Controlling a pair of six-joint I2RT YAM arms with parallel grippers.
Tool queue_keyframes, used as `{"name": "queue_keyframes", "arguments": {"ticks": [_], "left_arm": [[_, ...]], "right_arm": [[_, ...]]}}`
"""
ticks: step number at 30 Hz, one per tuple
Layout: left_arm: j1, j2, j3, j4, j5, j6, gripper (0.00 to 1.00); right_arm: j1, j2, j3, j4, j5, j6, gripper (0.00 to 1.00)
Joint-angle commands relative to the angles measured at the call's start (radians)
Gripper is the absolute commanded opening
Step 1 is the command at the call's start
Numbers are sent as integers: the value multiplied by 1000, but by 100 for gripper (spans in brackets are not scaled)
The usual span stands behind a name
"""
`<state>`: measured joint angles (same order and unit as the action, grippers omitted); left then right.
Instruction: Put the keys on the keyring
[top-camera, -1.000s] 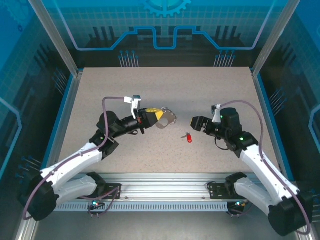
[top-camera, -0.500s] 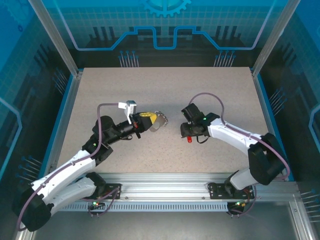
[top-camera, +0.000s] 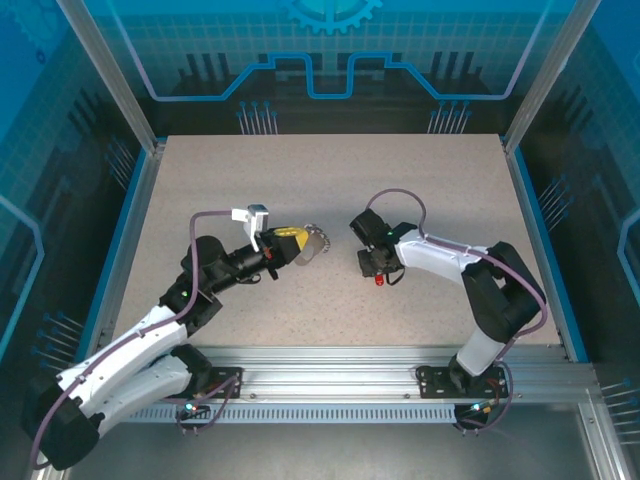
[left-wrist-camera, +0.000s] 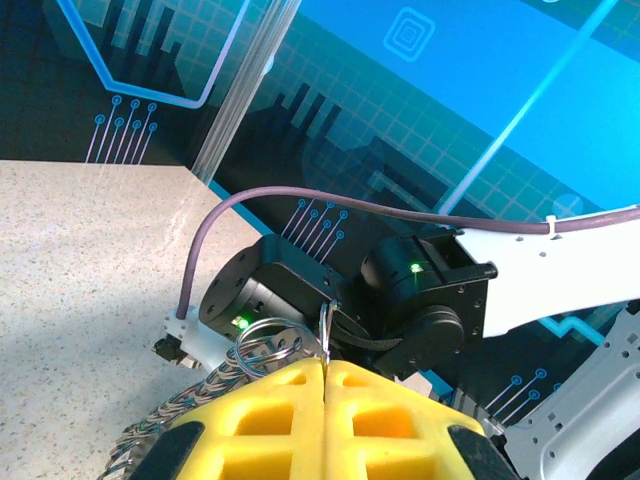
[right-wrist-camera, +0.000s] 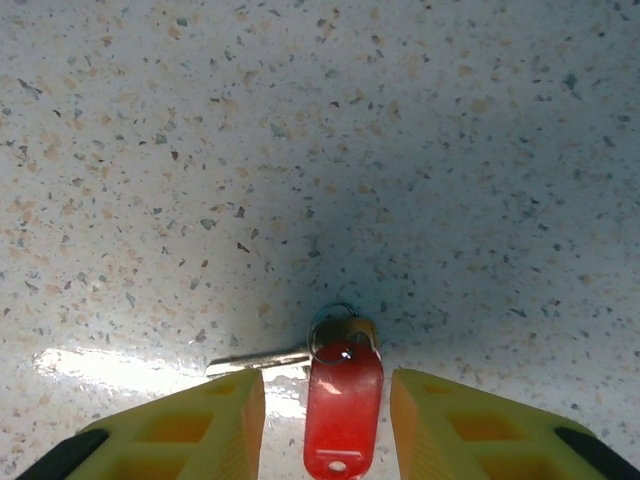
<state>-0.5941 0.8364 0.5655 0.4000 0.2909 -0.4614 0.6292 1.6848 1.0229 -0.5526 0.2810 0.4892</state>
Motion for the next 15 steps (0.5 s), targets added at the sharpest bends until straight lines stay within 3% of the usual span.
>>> {"name": "queue_keyframes", "arguments": {"ticks": [1, 10, 15], "left_arm": [[-5, -12, 7, 19, -16, 35, 0], [-4, -9, 2, 36, -4, 39, 0], [-5, -4, 4, 40, 4, 37, 0]], "right_arm": [[15, 33, 30, 6, -5, -10, 35], [16, 70, 42, 5, 18, -13, 33], [17, 94, 49, 5, 26, -13, 26]]}}
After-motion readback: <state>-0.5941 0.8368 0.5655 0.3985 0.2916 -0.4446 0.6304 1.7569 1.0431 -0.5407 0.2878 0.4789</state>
